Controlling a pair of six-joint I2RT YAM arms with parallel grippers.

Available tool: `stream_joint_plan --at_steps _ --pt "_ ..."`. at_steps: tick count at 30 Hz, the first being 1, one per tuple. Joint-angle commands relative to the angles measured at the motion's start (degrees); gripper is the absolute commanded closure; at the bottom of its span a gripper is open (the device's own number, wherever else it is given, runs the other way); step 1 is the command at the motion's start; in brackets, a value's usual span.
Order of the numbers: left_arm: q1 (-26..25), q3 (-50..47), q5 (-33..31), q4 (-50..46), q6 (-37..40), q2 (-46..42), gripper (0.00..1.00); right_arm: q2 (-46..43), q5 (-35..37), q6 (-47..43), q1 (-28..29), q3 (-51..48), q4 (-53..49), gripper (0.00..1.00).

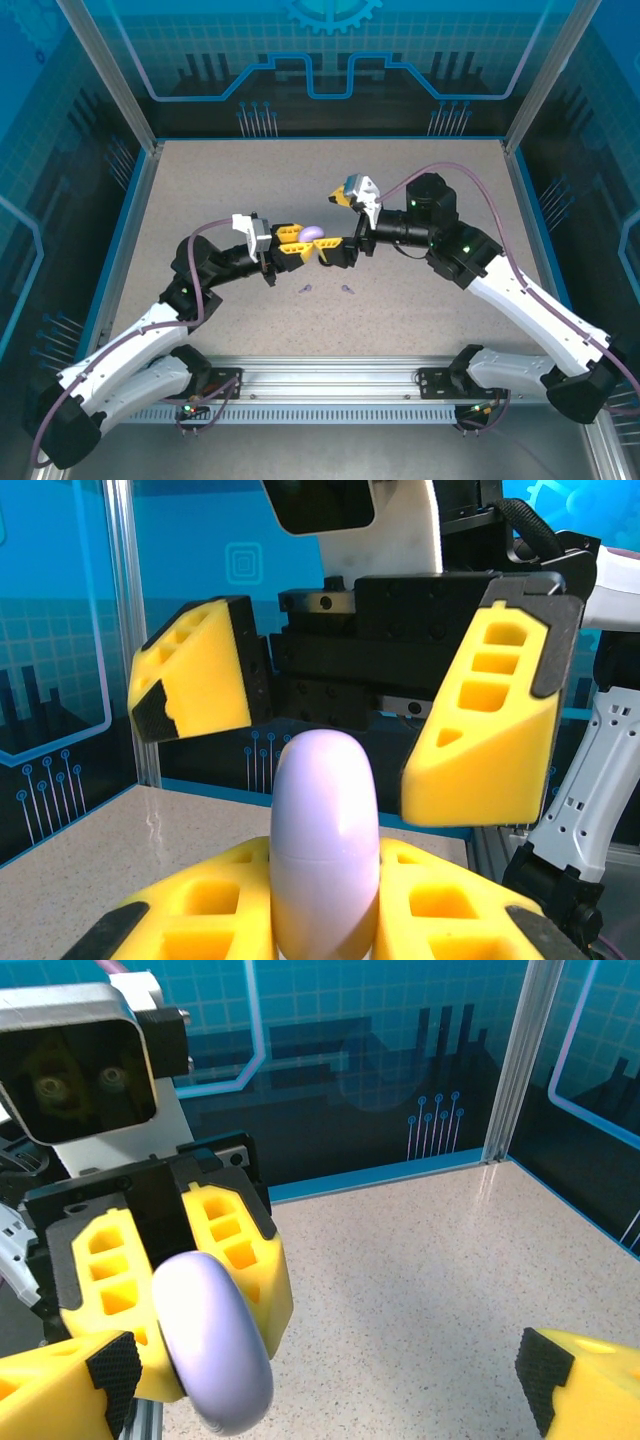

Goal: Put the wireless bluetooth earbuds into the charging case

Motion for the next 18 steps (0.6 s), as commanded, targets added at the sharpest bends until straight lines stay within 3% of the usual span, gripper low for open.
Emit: stream_joint_plan --at_steps 1,18 --pt "-0.54 -0.07 0.69 1.85 1.27 -0.68 0.94 1.09 0.86 -0.59 0.09 1.11 -0.57 0.0" --pt "-0.64 -0.29 1.22 1.24 1.86 -0.72 0.94 3.54 3.79 -0.95 -2.15 5.66 -2.3 0.0"
